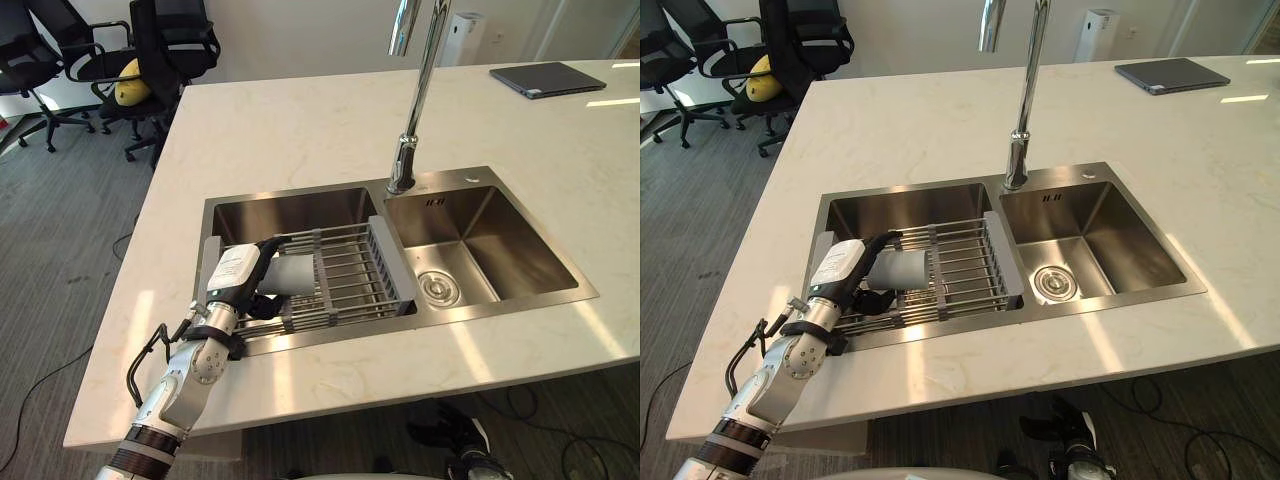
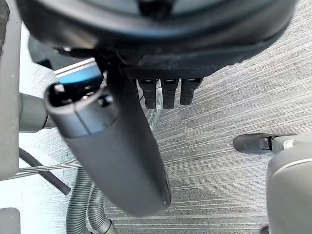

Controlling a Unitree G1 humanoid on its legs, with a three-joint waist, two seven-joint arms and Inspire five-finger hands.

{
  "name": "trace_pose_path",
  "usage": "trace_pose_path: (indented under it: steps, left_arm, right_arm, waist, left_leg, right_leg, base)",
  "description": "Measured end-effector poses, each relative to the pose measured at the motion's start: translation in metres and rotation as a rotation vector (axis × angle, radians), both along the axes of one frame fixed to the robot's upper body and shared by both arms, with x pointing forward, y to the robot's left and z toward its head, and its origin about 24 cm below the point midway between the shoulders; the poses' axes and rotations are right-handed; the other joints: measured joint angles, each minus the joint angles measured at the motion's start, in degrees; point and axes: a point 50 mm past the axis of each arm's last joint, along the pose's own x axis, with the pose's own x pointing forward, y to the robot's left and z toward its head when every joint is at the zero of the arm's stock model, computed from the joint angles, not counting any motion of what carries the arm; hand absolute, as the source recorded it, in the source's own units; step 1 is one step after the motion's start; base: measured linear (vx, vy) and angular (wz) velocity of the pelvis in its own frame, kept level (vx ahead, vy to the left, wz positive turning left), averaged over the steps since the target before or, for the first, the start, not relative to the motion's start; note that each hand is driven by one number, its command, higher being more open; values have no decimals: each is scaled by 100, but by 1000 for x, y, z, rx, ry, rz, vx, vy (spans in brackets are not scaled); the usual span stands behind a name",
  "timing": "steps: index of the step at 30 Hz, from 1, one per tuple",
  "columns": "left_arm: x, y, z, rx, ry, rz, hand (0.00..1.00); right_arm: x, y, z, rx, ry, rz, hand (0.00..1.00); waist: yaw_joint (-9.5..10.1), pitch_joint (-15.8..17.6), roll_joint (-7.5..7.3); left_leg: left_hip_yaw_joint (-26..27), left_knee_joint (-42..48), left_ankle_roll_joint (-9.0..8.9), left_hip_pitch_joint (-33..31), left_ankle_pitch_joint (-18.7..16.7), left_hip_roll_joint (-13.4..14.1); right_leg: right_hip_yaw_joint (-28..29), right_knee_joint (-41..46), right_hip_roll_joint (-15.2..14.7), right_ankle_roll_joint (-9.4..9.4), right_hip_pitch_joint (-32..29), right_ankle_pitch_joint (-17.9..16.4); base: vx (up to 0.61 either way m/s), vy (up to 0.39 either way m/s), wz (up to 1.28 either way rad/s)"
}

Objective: Walk over to the sink, pick up the cup, carry it to the dishwasher, place the cup inside the dishwasher, then close the dishwasher door

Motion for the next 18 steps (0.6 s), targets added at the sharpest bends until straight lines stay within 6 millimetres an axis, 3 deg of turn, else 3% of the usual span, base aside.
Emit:
trace_pose_path:
  steps: [2, 3, 13, 18]
  left_arm:
    - [2, 3, -3, 28, 26, 10, 90]
    - [3, 5, -4, 32, 32, 13, 30]
    - [24, 19, 8, 152, 63, 0, 30]
    - [25, 20, 9, 130, 65, -3, 30]
  right_arm:
    - [1, 2, 0, 5, 0, 14, 90]
    - [1, 2, 0, 6, 1, 19, 90]
    - [3, 6, 0, 15, 2, 42, 90]
    - [1, 5, -1, 14, 10, 40, 90]
  waist:
    - [-18, 0, 0]
    - [-22, 1, 0]
    - [-89, 11, -11]
    - [-120, 19, -6]
  left_leg:
    - [7, -14, 0, 0, 0, 1]
    - [11, -18, 0, 0, 0, 1]
    - [68, -74, 1, -14, 1, -1]
    - [94, -105, 1, -14, 1, 0]
  right_leg:
    - [8, -1, 1, 0, -11, 0]
    - [12, -1, 2, 0, -15, 0]
    - [68, -3, 7, 1, -90, 0]
    - [113, -2, 13, 2, -127, 0]
  base:
    - [-15, -11, -1]
    - [-16, -18, -3]
    - [-6, -8, -2]
    - [-8, -11, -5]
